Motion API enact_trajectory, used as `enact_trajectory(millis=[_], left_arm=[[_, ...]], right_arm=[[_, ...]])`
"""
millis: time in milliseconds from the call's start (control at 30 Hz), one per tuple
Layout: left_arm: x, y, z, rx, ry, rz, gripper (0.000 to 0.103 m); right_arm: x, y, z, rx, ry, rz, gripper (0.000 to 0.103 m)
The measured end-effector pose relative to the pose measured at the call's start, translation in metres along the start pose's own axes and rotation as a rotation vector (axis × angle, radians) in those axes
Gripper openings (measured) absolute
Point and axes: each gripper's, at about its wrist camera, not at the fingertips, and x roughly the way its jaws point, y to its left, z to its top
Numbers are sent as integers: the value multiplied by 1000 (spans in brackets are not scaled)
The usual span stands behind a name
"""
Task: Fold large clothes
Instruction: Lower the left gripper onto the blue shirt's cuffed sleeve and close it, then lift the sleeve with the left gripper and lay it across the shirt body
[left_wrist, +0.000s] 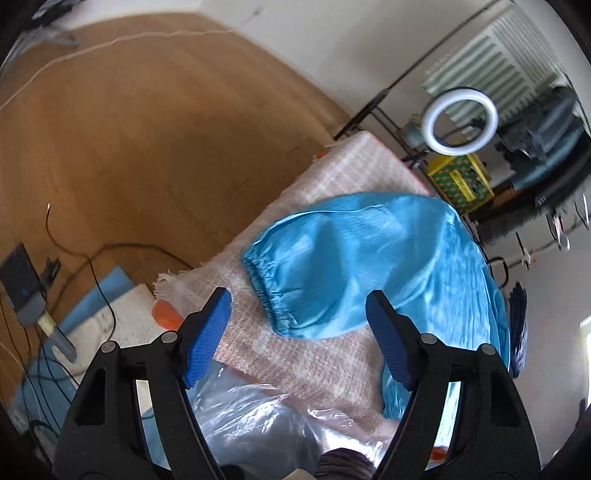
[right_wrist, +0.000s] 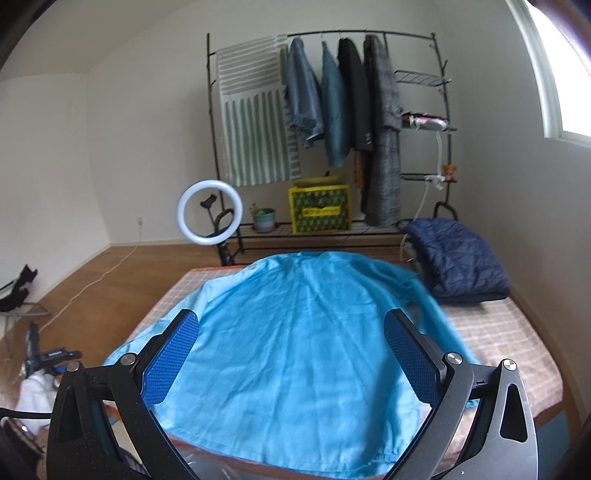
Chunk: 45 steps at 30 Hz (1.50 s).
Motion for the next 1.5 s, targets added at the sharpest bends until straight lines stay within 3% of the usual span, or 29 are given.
enact_trajectory(millis=[133, 267, 400, 467, 533, 667, 733, 800, 900, 967, 1133, 1267, 1400, 1500], left_arm=[[33, 7, 11, -49, 36, 43, 74], [57, 16, 17, -134, 61, 29, 72], [78, 14, 21, -136, 78, 80, 71], [90, 13, 22, -151, 95, 108, 65], [100, 13, 22, -164, 118, 124, 53], [107, 8, 19, -141, 100, 161, 46], [109, 5, 20, -116, 98, 188, 22], [111, 2, 21, -100, 106, 190, 11], [99, -5, 24, -97, 55, 161, 8], [86, -16, 26, -76, 15, 132, 8], [45, -70, 28, 81, -70, 76, 7], [8, -129, 20, 247, -133, 16, 7], [-24, -188, -8, 422, -164, -95, 7], [-42, -226, -46, 584, -166, -162, 7]], right_arm=[[22, 8, 0, -33, 25, 46, 100], [38, 4, -4, -38, 47, 71, 100], [48, -12, -11, -19, 67, 62, 100], [54, -22, -15, -12, 81, 42, 100], [58, -31, -17, 6, 95, 30, 100], [64, -46, -22, 45, 128, 18, 100], [65, -47, -25, 40, 129, 15, 100], [68, -47, -27, 39, 133, 21, 100], [76, -46, -32, 47, 149, 49, 99], [86, -44, -37, 53, 173, 78, 89], [119, -37, -50, 91, 251, 193, 62], [154, -25, -61, 129, 315, 271, 49], [181, -17, -68, 150, 364, 329, 47], [198, -17, -71, 169, 398, 353, 47]])
